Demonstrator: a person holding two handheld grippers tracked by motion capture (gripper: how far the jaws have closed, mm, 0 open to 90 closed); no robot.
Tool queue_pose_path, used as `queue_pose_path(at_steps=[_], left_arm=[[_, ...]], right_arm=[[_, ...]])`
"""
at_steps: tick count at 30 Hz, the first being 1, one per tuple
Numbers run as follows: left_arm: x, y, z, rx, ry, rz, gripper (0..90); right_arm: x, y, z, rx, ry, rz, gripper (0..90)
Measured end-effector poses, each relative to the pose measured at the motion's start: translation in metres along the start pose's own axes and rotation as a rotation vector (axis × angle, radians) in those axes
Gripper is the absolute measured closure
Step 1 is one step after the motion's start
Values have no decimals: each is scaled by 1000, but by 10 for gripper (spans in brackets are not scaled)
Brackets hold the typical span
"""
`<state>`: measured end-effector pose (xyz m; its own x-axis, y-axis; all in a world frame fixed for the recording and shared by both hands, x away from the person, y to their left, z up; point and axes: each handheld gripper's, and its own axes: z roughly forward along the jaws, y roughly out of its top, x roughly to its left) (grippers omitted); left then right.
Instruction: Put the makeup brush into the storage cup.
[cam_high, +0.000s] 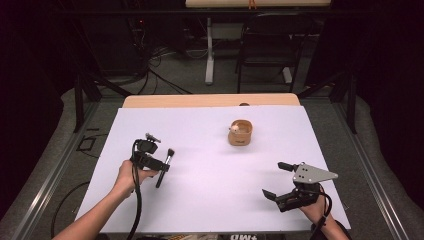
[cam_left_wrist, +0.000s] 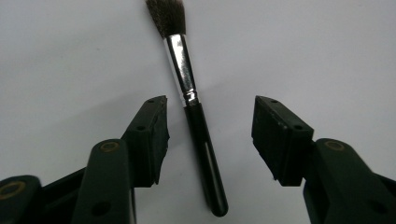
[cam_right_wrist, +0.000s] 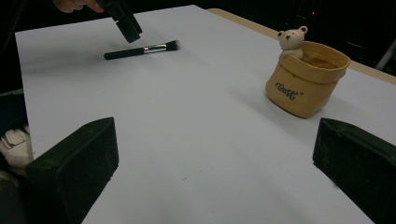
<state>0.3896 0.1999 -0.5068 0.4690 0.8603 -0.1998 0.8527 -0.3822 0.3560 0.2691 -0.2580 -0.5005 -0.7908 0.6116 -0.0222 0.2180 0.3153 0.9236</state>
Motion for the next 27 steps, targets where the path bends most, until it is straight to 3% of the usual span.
queue_pose_path(at_steps=[12, 27], left_arm=[[5, 2, 11, 50, -11, -11, 645], [6, 2, 19, 84, 10, -4, 715]], right_arm=[[0, 0, 1, 0, 7, -10, 0], [0, 0, 1, 1, 9, -11, 0]])
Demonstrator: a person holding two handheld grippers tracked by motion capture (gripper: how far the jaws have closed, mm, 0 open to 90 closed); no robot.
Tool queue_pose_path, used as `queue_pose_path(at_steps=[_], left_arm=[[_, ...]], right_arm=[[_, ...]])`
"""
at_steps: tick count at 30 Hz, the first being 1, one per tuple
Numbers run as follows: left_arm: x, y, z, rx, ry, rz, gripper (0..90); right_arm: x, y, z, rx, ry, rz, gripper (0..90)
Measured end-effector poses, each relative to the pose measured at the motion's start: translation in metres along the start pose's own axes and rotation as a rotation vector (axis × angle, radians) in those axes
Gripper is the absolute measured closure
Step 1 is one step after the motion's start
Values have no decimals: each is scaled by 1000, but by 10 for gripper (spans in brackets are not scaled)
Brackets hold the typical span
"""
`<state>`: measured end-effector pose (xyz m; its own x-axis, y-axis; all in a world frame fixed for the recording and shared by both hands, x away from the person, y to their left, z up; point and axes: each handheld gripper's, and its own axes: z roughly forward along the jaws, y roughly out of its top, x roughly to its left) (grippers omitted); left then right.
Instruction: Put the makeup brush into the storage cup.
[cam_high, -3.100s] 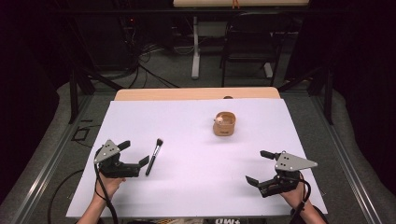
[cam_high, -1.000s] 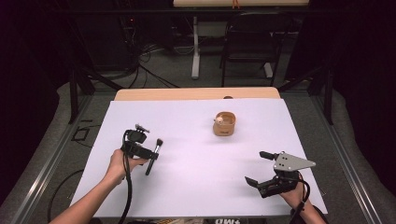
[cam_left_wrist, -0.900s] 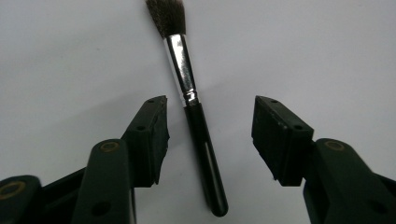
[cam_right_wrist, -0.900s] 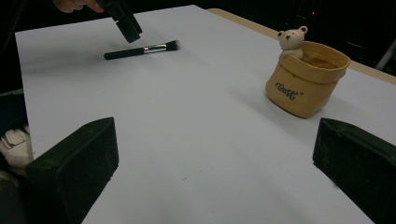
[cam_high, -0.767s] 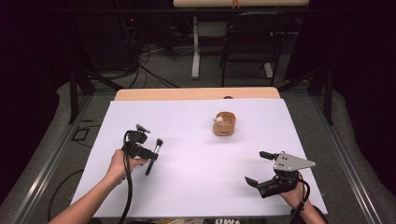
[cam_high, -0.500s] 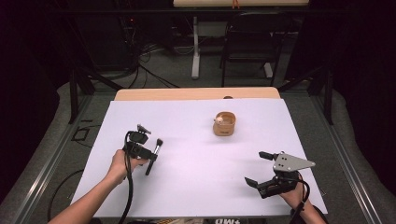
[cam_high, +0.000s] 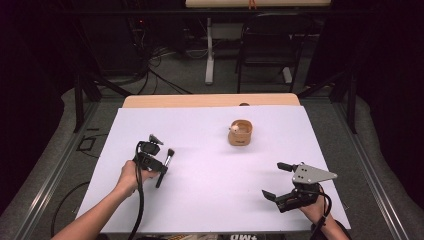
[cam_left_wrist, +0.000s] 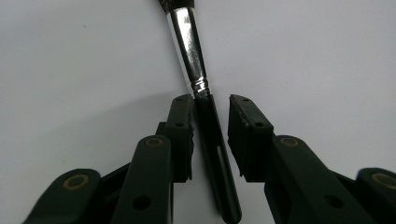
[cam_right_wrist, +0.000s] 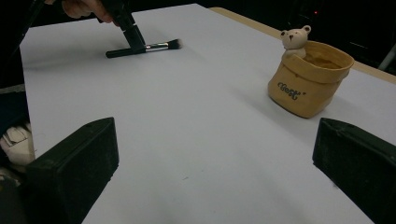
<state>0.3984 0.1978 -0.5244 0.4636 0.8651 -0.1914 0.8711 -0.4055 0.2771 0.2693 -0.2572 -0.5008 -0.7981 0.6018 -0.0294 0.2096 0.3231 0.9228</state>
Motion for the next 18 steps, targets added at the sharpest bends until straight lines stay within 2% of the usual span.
queue_pose_path(at_steps=[5, 10, 12, 18], left_arm=[[-2, -1, 4, 11, 7, 7, 740], [-5, -1, 5, 13, 32, 20, 757], [-6, -1, 5, 16, 48, 32, 772], [-7, -2, 6, 8, 59, 55, 788]], right_arm=[[0, 0, 0, 1, 0, 3, 0], [0, 0, 0, 1, -1, 3, 0], [0, 0, 0, 2, -1, 2, 0], [0, 0, 0, 2, 0, 4, 0]])
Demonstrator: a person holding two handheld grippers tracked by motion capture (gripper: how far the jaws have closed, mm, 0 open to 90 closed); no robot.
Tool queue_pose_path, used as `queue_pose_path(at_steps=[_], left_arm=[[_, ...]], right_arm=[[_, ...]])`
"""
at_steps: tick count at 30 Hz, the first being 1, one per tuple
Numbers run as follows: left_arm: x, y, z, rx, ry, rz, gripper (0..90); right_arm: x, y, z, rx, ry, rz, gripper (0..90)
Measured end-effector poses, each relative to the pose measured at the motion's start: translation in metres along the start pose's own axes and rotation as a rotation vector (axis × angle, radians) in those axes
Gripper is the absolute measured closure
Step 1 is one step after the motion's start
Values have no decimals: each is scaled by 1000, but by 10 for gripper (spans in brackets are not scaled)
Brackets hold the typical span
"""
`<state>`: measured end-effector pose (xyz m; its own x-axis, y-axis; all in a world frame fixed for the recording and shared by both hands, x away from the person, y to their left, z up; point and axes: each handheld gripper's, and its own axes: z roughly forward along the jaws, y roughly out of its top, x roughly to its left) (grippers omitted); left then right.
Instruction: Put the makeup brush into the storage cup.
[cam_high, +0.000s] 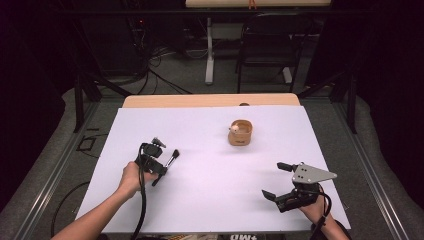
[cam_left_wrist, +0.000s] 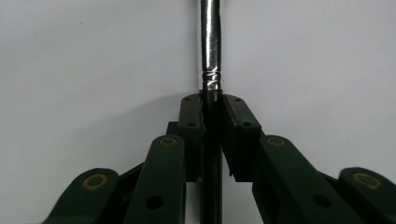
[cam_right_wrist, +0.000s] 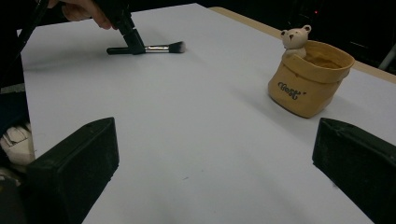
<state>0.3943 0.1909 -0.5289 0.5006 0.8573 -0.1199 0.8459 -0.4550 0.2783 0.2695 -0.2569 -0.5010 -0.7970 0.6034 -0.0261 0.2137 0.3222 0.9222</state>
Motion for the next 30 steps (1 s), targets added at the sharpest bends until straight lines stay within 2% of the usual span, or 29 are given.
queue_pose_path(at_steps=[4, 8, 16, 25, 30], left_arm=[[0, 0, 0, -1, 3, 16, 791], [2, -2, -2, -35, -25, 26, 792], [0, -6, -12, -148, -73, 24, 792], [-6, -10, -21, -254, -125, 51, 792], [-12, -12, -24, -333, -174, 65, 792]], right_arm=[[0, 0, 0, 1, 0, -1, 0], [-1, 0, 0, 0, 2, 1, 0], [0, 0, 0, 3, -5, 1, 0], [-1, 0, 0, 1, -8, 4, 0], [-1, 0, 0, 3, -12, 14, 0]])
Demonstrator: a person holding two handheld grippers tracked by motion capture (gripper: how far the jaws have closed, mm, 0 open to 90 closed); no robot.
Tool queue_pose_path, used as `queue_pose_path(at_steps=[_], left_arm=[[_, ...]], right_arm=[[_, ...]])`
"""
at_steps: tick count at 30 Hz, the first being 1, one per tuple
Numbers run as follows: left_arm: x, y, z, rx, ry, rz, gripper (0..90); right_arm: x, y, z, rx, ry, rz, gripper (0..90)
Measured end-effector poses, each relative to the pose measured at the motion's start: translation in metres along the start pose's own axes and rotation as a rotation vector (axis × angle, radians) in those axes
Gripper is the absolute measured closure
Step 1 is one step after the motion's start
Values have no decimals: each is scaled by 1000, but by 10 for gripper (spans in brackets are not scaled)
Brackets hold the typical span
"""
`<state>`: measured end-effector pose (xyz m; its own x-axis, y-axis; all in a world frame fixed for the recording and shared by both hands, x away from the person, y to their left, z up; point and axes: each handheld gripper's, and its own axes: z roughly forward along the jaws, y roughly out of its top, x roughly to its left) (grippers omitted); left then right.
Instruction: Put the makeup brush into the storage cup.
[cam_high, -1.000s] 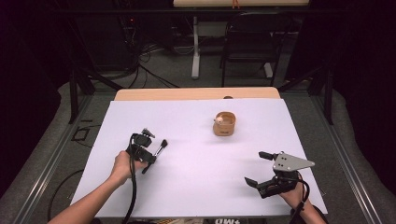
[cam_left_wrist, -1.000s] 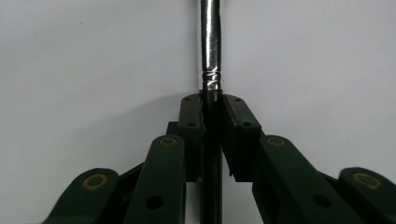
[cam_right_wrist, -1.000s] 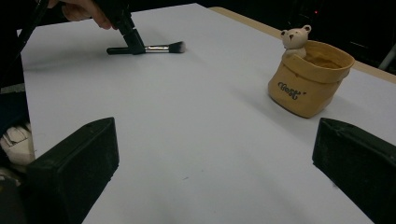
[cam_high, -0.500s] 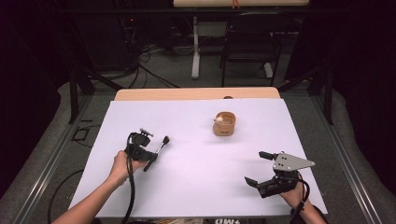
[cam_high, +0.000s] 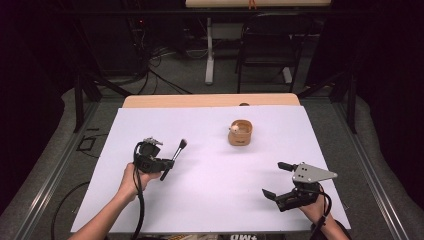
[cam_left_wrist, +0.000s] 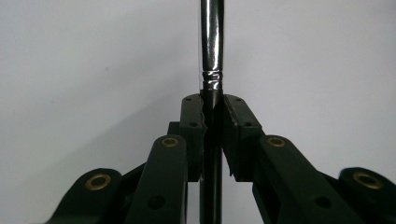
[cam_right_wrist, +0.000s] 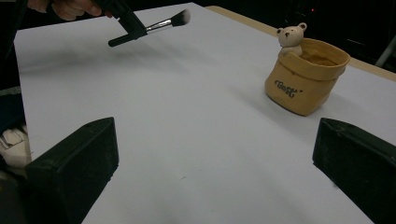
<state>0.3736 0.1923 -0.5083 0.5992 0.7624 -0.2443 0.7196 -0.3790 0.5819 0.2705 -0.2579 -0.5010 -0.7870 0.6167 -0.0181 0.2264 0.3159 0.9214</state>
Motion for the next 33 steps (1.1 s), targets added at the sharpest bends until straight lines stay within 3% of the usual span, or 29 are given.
queue_pose_path(at_steps=[9, 17, 28, 33], left_arm=[[-9, -2, 3, -104, -43, 15, 793], [-18, -5, 5, -154, -51, 30, 793], [-33, -8, 8, -204, -46, 94, 793], [-41, -9, 8, -258, -46, 114, 793]], right_arm=[[-2, 0, -1, 2, -4, 15, 0], [-3, 0, 0, 8, -7, 19, 0], [-3, -1, 0, 5, -2, 20, 0], [-3, -1, 0, 11, -3, 23, 0]])
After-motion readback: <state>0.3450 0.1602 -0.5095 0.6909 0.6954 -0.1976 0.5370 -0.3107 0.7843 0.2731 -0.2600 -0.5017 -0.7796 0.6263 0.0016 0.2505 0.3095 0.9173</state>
